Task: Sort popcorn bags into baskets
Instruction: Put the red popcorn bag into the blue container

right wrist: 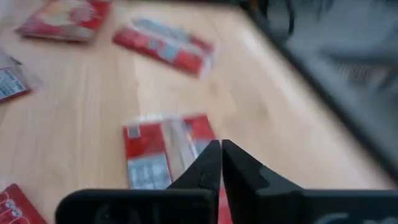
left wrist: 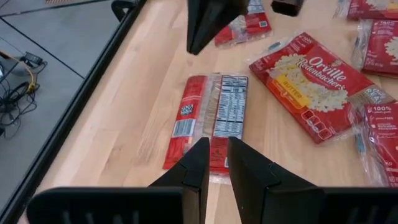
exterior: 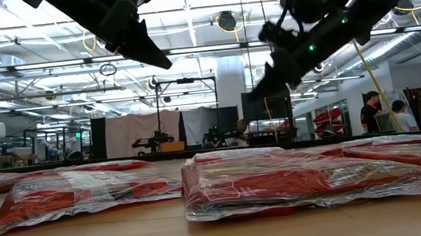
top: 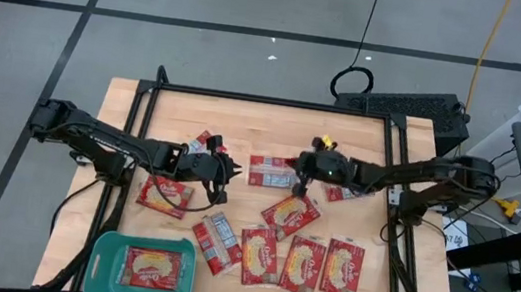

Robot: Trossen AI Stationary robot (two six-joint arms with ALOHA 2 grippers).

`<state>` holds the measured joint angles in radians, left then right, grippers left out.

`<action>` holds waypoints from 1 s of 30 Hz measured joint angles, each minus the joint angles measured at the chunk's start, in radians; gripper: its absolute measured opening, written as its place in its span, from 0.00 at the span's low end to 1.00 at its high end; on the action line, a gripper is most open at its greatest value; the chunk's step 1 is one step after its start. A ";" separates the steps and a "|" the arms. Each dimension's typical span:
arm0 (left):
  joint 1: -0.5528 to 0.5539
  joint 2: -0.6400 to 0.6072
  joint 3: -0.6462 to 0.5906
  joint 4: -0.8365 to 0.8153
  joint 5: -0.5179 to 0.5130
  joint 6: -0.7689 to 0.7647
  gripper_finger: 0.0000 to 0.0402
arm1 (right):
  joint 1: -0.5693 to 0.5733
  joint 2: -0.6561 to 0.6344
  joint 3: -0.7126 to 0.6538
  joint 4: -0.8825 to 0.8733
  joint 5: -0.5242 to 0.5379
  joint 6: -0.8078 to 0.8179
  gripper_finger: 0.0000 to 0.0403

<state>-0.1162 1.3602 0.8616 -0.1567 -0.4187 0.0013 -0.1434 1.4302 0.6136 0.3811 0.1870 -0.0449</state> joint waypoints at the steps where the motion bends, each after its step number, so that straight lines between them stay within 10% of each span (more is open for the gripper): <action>1: 0.000 0.000 0.000 0.002 0.001 0.000 0.16 | -0.020 0.000 0.006 -0.055 -0.029 0.035 0.06; 18: 0.031 0.000 0.000 0.055 0.082 0.007 0.16 | -0.266 0.119 0.023 -0.140 -0.318 0.250 0.56; 30: 0.034 0.000 0.000 0.045 0.082 0.006 0.16 | -0.171 0.149 0.023 -0.157 -0.478 0.420 0.54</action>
<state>-0.0826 1.3602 0.8612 -0.1118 -0.3370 0.0074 -0.3147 1.5788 0.6369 0.2245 -0.2913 0.3750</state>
